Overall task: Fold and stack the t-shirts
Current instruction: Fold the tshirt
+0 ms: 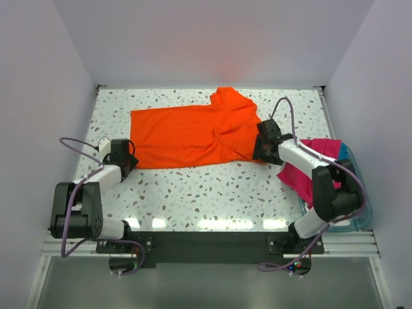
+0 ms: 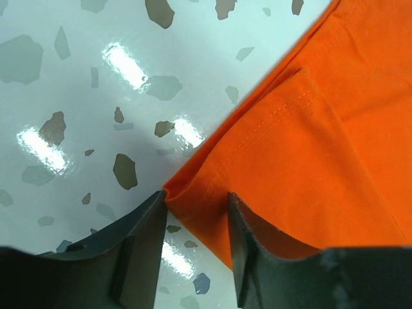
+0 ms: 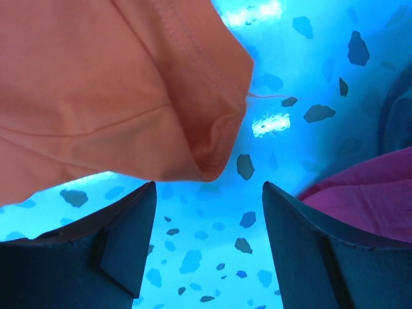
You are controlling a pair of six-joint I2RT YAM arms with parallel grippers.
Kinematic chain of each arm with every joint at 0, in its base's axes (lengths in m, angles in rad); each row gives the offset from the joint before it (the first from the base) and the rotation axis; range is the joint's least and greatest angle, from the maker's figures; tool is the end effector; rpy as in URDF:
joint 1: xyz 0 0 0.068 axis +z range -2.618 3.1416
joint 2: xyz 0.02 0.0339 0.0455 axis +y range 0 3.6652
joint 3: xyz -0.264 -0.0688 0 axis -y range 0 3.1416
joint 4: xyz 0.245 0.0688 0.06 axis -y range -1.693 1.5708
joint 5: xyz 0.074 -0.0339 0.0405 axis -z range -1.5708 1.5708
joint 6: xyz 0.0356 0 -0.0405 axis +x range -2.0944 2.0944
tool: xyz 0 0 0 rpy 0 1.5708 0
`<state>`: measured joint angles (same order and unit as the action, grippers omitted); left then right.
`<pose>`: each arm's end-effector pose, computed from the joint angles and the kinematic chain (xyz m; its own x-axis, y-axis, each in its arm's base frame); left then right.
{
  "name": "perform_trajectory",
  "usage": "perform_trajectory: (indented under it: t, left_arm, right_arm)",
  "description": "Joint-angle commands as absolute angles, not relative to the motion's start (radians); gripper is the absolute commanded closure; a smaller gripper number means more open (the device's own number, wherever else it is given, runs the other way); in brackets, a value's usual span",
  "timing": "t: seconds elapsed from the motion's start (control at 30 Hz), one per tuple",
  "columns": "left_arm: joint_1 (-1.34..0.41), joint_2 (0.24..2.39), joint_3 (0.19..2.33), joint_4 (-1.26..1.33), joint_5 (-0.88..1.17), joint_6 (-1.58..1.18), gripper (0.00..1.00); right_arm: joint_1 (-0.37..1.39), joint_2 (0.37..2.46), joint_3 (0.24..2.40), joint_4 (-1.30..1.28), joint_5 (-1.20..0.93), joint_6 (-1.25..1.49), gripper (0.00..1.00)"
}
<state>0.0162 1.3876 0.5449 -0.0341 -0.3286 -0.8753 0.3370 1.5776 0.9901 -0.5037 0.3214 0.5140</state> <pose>0.2484 0.0155 0.1473 -0.3223 -0.7320 -0.6003 -0.7321 0.5947 -0.3321 0.2951 0.0915 0.1960 -0.8157 0.2085 -0.5396 0.2583 0.9659 -0.0172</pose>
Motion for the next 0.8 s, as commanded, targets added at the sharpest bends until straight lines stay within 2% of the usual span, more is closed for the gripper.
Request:
perform_trajectory:
  t: [0.0, 0.33, 0.43, 0.53, 0.57, 0.63, 0.67, 0.77]
  left_arm:
    - [0.017, 1.414, 0.569, -0.034, -0.36, -0.885, 0.57]
    - [0.015, 1.453, 0.592, -0.035, -0.37, -0.89, 0.74]
    - [0.02, 1.447, 0.595, -0.04, -0.367, -0.887, 0.82]
    - [0.028, 1.442, 0.609, -0.047, -0.364, -0.884, 0.89]
    - [0.029, 1.436, 0.611, -0.052, -0.364, -0.887, 0.92]
    - [0.031, 1.428, 0.618, -0.066, -0.368, -0.885, 0.96]
    - [0.031, 1.418, 0.621, -0.074, -0.371, -0.887, 1.0]
    - [0.029, 1.394, 0.64, -0.115, -0.391, -0.891, 1.0]
  right_arm:
    - [0.304, 1.609, 0.983, -0.424, 0.293, 0.558, 0.3]
    - [0.285, 1.687, 0.989, -0.334, 0.27, 0.592, 0.31]
    - [0.282, 1.707, 1.008, -0.333, 0.268, 0.597, 0.37]
    - [0.276, 1.713, 1.012, -0.339, 0.276, 0.603, 0.56]
    - [0.272, 1.71, 1.012, -0.344, 0.279, 0.6, 0.72]
    - [0.259, 1.709, 1.026, -0.359, 0.288, 0.597, 0.87]
    - [0.255, 1.7, 1.031, -0.374, 0.287, 0.591, 0.91]
    - [0.241, 1.681, 1.049, -0.415, 0.282, 0.581, 0.99]
